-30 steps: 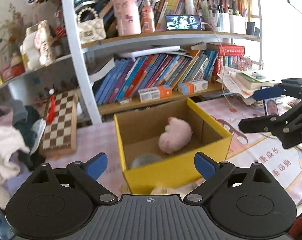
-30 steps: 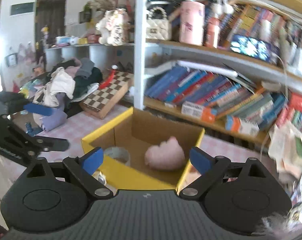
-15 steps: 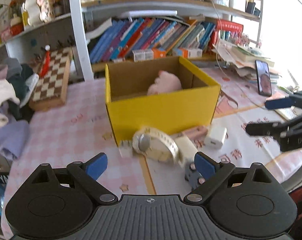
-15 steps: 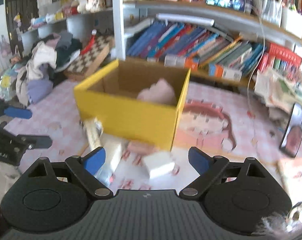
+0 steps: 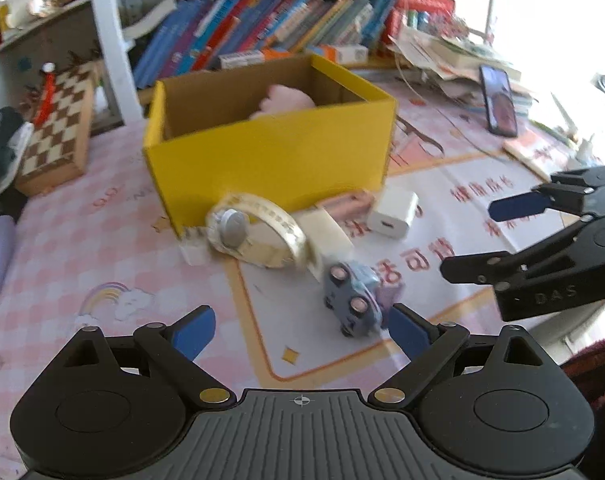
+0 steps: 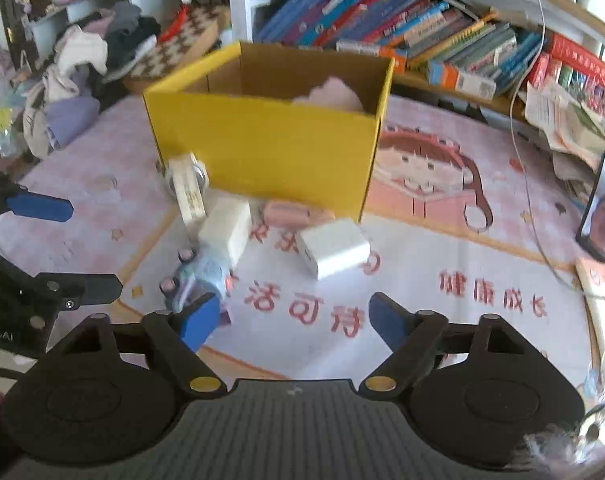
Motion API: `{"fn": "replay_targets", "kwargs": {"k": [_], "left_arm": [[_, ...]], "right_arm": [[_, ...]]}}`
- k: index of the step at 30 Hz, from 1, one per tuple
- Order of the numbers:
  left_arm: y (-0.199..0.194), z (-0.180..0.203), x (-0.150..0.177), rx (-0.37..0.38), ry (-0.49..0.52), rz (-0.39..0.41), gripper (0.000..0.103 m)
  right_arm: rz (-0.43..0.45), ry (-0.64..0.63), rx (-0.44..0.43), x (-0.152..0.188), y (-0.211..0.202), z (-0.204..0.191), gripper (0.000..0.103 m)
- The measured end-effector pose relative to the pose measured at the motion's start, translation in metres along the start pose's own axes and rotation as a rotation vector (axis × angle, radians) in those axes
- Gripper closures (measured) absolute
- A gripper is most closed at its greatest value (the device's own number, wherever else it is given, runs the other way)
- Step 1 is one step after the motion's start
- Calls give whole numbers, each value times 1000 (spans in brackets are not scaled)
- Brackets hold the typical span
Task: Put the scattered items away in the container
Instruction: 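Lower left tool onto blue toy car and close on it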
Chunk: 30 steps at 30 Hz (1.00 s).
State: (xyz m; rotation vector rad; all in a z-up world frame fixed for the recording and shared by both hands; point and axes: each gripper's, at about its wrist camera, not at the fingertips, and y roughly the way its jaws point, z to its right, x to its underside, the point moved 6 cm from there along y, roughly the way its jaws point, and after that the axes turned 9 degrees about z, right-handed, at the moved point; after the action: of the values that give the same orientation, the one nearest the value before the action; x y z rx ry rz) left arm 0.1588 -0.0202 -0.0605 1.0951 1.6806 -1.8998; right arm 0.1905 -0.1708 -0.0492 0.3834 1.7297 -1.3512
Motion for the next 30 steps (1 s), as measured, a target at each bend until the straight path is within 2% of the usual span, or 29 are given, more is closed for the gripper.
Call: {"fn": "replay_targets", "kwargs": {"k": [6,16,24,26,30], "left_arm": [[4,10,4,30,27,-18,9],[9,12,10,54,7,-30,9],[20,21,10,81,13,-27,16],[24,23,9,87,12,-26,22],[33,26,7,92,13,-28,24]], "right_arm": [[-47,15,11,12,7,4,23],[-63,17,20,12,13,6,23],[-70,9,30,11,18,12,23],[-70,4,31,10,20,13,23],[-74,-14,24,7,24,17,23]]}}
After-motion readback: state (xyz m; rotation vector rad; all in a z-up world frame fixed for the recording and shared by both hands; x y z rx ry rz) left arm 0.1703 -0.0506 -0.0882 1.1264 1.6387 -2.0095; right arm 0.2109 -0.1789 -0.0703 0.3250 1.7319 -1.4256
